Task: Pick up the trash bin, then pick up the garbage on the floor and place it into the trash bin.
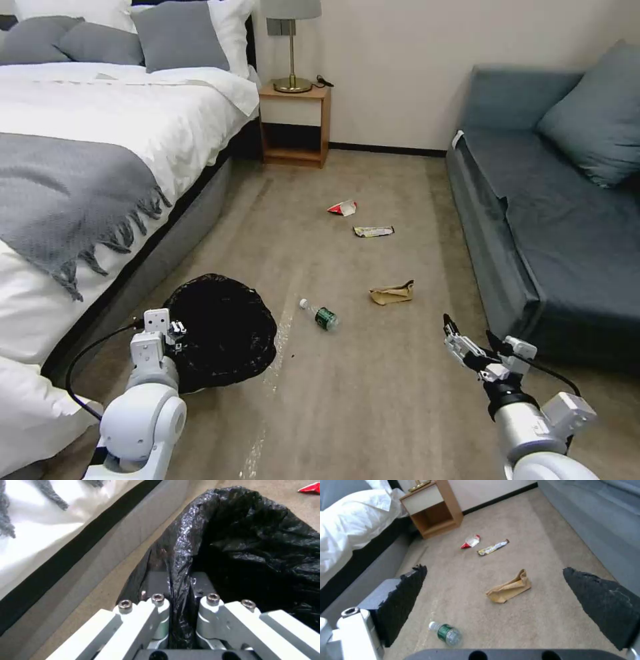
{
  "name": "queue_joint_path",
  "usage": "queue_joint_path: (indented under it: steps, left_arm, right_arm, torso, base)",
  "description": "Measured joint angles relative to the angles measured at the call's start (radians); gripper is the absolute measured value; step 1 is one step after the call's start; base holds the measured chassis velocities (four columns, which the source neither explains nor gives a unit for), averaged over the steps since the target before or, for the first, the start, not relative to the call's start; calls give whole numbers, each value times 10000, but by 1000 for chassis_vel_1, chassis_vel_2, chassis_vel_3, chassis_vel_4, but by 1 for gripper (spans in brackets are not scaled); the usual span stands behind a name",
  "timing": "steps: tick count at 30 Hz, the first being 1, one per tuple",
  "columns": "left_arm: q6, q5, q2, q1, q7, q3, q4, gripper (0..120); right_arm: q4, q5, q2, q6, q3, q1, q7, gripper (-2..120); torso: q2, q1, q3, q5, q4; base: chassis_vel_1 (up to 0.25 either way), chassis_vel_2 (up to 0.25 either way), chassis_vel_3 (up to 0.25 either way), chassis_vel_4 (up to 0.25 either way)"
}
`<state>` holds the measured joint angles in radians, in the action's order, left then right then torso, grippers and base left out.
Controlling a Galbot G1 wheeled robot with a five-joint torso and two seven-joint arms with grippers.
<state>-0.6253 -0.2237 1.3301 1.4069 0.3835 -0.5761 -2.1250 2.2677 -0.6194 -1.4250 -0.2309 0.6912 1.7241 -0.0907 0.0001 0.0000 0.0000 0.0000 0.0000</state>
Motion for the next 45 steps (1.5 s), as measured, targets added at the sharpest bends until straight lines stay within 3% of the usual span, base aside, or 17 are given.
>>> queue_joint_path:
  steps: [26, 32, 45]
  left_arm:
    - [85, 123, 52, 51, -83, 30, 133, 5]
    - [76, 74, -105, 12, -113, -72, 185, 5]
    - [105, 128, 49, -95, -145, 6, 419, 5]
  right_arm:
    - [-165, 158, -70, 134, -68, 20, 22, 100]
    - [-176, 174, -75, 180, -56, 56, 56, 100]
    - [-291, 225, -29, 285, -10, 74, 87, 100]
  torso:
    - [-1, 0, -1, 0, 0]
    - [0, 0, 0, 0, 0]
    - [-1, 0, -1, 0, 0]
  base:
    - [-58, 56, 58, -58]
    - [-75, 79, 71, -54]
    - [-79, 85, 83, -74]
